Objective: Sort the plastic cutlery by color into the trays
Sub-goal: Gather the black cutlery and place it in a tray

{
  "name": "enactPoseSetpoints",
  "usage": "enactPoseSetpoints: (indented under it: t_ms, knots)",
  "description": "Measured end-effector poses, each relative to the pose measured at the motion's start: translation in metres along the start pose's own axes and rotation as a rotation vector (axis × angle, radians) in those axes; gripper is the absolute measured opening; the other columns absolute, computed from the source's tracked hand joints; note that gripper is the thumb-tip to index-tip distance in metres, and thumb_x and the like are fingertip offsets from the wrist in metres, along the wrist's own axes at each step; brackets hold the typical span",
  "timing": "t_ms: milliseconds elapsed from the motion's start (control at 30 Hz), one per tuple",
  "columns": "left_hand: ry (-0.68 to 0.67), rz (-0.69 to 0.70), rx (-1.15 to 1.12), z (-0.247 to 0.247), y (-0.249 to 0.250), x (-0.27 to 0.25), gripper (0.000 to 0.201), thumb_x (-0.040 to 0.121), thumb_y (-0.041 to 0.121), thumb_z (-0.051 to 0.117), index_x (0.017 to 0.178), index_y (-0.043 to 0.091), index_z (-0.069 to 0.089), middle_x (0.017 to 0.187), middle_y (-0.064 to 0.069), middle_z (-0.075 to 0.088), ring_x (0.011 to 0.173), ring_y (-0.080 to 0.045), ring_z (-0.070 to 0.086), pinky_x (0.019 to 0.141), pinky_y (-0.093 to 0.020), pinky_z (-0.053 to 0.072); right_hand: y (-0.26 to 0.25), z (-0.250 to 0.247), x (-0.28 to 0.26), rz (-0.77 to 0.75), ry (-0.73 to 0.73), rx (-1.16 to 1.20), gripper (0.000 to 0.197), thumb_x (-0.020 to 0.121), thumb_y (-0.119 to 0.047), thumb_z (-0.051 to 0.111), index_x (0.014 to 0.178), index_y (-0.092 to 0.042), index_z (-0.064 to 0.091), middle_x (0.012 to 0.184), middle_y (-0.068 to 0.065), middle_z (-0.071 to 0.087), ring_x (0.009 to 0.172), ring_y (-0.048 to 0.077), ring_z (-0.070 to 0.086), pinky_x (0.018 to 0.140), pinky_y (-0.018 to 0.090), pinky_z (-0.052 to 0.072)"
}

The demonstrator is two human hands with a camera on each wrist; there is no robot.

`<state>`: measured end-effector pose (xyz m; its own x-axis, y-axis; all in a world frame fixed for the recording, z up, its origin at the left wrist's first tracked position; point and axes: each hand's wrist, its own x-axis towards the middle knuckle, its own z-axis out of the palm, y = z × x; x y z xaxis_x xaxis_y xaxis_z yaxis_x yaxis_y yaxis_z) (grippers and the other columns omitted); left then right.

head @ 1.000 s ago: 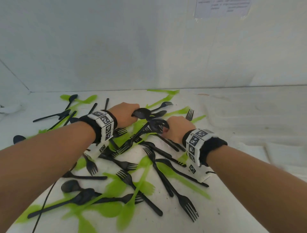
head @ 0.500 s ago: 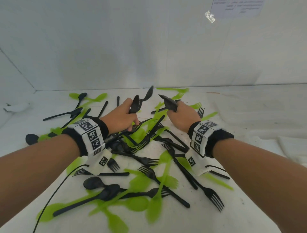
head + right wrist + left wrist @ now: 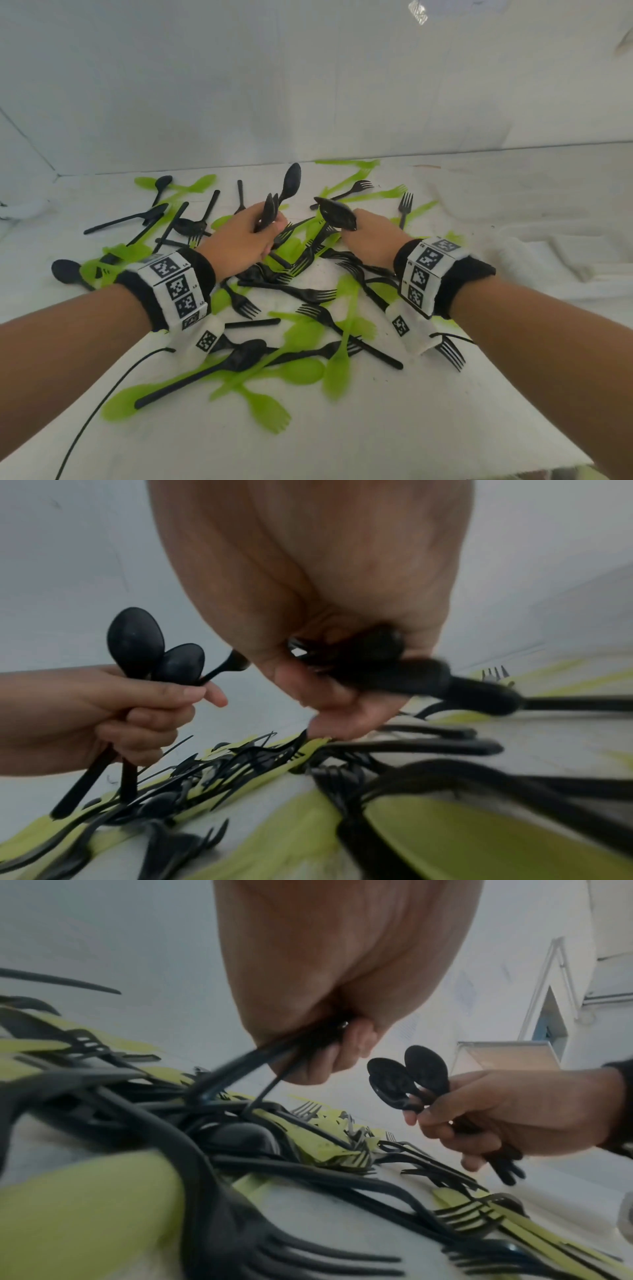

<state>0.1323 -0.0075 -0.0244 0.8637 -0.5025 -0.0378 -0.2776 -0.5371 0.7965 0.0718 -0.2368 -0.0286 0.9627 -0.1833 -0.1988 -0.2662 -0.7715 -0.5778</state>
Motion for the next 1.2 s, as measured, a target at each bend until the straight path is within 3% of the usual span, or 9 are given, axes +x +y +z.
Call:
enactPoseSetpoints:
  t_ms: [133,300,433,633,733,800,900,1100,1200]
  knots:
    - [0.059,-0.133,-0.155,0.002,-0.001,-0.013,0.023,0.100,0.019,0.052,0.119,0.031,0.053,0.073,0.004,0.049,0.061,-0.014,0.042,0.061,-0.033,0.041,-0.003,0.012,-0.011,-0.028,-0.037,0.139,0.014,0.103,-0.023,0.046,0.113,-0.014,0.048,0.096,0.013,0.066,0.083,0.037,0.071,0.072,0.052,0.062]
    - [0.055,-0.169,-0.144,-0.006,0.003,-0.036,0.028,0.102,0.015,0.046,0.128,0.026,0.050,0.085,-0.002,0.048,0.072,-0.014,0.048,0.068,-0.030,0.049,-0.017,0.015,-0.016,-0.108,-0.033,0.151,0.019,0.104,-0.022,0.044,0.110,-0.011,0.058,0.086,0.008,0.067,0.066,0.022,0.062,0.055,0.028,0.051]
    - [0.199,-0.190,-0.253,-0.013,0.011,-0.061,0.014,0.108,0.022,0.048,0.114,0.009,0.049,0.072,-0.006,0.060,0.059,-0.017,0.058,0.067,-0.034,0.057,-0.026,0.021,-0.026,-0.205,-0.058,0.095,0.025,0.104,-0.032,0.044,0.103,-0.014,0.061,0.078,0.001,0.060,0.070,0.021,0.058,0.060,0.031,0.040]
    - [0.394,-0.258,-0.205,-0.026,0.005,-0.119,0.019,0.106,0.031,0.052,0.100,0.013,0.051,0.060,0.003,0.042,0.051,-0.013,0.041,0.048,-0.026,0.042,-0.046,0.042,-0.049,-0.337,-0.199,0.060,0.019,0.101,-0.033,0.052,0.084,-0.025,0.053,0.073,-0.001,0.058,0.067,0.018,0.057,0.057,0.029,0.038]
    - [0.481,-0.321,-0.166,-0.032,-0.001,-0.153,0.022,0.106,0.032,0.051,0.095,0.014,0.056,0.071,-0.005,0.058,0.054,-0.016,0.057,0.061,-0.031,0.059,-0.064,0.057,-0.065,-0.462,-0.262,0.007,0.018,0.100,-0.031,0.053,0.082,-0.030,0.054,0.070,-0.003,0.059,0.063,0.015,0.057,0.053,0.027,0.040]
    - [0.527,-0.351,-0.162,-0.037,-0.011,-0.173,0.013,0.107,0.030,0.048,0.104,0.020,0.055,0.081,-0.009,0.063,0.054,-0.016,0.057,0.057,-0.027,0.056,-0.078,0.070,-0.073,-0.539,-0.311,-0.035,0.016,0.097,-0.031,0.056,0.084,-0.024,0.059,0.075,0.000,0.062,0.067,0.019,0.060,0.055,0.029,0.044]
    - [0.523,-0.371,-0.040,-0.046,-0.033,-0.198,0.013,0.107,0.033,0.046,0.114,0.023,0.051,0.080,-0.005,0.067,0.057,-0.017,0.050,0.059,-0.030,0.047,-0.098,0.088,-0.085,-0.640,-0.377,-0.130,0.013,0.095,-0.034,0.061,0.084,-0.028,0.064,0.077,-0.001,0.065,0.071,0.019,0.064,0.063,0.032,0.051]
    - [0.522,-0.392,0.058,-0.074,-0.066,-0.217,0.024,0.103,0.037,0.052,0.102,0.013,0.052,0.077,-0.003,0.049,0.063,-0.019,0.043,0.064,-0.037,0.040,-0.129,0.115,-0.092,-0.708,-0.377,-0.428,0.014,0.097,-0.031,0.054,0.092,-0.024,0.066,0.075,-0.002,0.063,0.072,0.020,0.063,0.061,0.029,0.048]
    - [0.469,-0.372,0.072,-0.086,-0.081,-0.224,0.022,0.102,0.039,0.053,0.093,0.020,0.053,0.070,0.003,0.045,0.060,-0.018,0.041,0.062,-0.035,0.038,-0.142,0.122,-0.089,-0.699,-0.332,-0.501,0.017,0.098,-0.030,0.050,0.088,-0.025,0.063,0.076,-0.002,0.064,0.071,0.021,0.064,0.064,0.032,0.055]
